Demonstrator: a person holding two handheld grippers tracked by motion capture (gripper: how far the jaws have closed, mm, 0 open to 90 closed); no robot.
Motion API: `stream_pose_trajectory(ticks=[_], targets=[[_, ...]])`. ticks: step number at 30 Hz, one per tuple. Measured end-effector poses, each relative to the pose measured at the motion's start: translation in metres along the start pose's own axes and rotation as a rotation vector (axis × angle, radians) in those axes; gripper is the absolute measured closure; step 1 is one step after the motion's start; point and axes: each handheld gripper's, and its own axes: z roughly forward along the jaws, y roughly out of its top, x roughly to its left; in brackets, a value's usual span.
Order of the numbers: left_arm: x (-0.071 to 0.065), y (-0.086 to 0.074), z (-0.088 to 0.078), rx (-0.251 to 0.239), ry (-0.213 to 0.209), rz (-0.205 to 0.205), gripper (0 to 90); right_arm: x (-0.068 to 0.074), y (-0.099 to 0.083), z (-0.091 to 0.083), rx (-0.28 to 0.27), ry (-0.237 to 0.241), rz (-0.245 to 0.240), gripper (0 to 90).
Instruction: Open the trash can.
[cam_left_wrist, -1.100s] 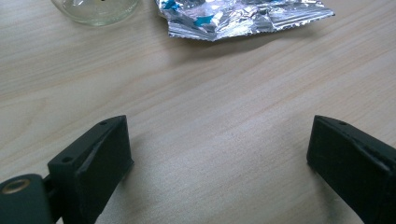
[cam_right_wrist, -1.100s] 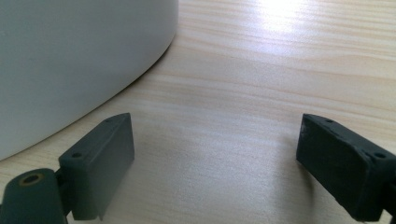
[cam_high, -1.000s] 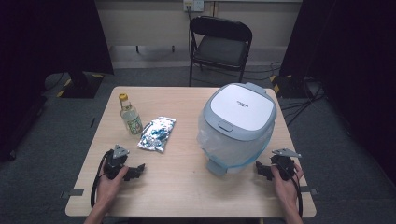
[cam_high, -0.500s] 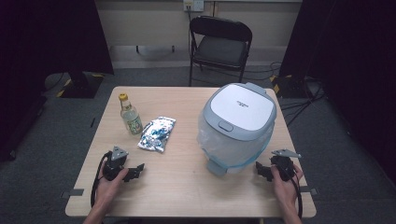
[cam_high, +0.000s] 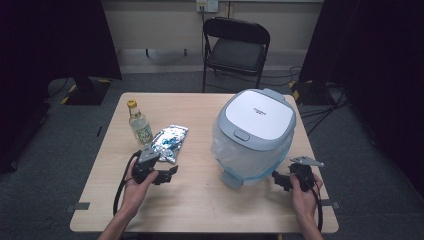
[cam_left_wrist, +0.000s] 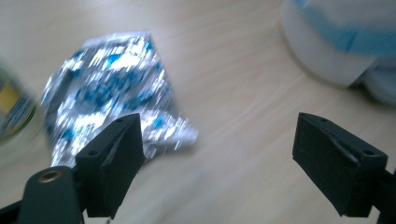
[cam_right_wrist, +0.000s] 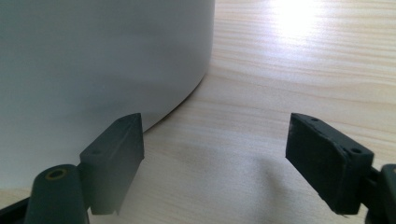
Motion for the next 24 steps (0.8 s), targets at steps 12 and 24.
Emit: stream_pose_trajectory(ticks=[12,24], targets=[[-0.016,0.057,0.065,-0.042,-0.077,-0.025,16.5,-0.001,0.020,-0.001,-0.018,-0.040,-0.032,20.7],[-0.011,0.090,0.095,-0.029,-0.027,-0.020,18.6,-0.004,0.030,0.003,-0.053,-0.094,0.046,31.2]])
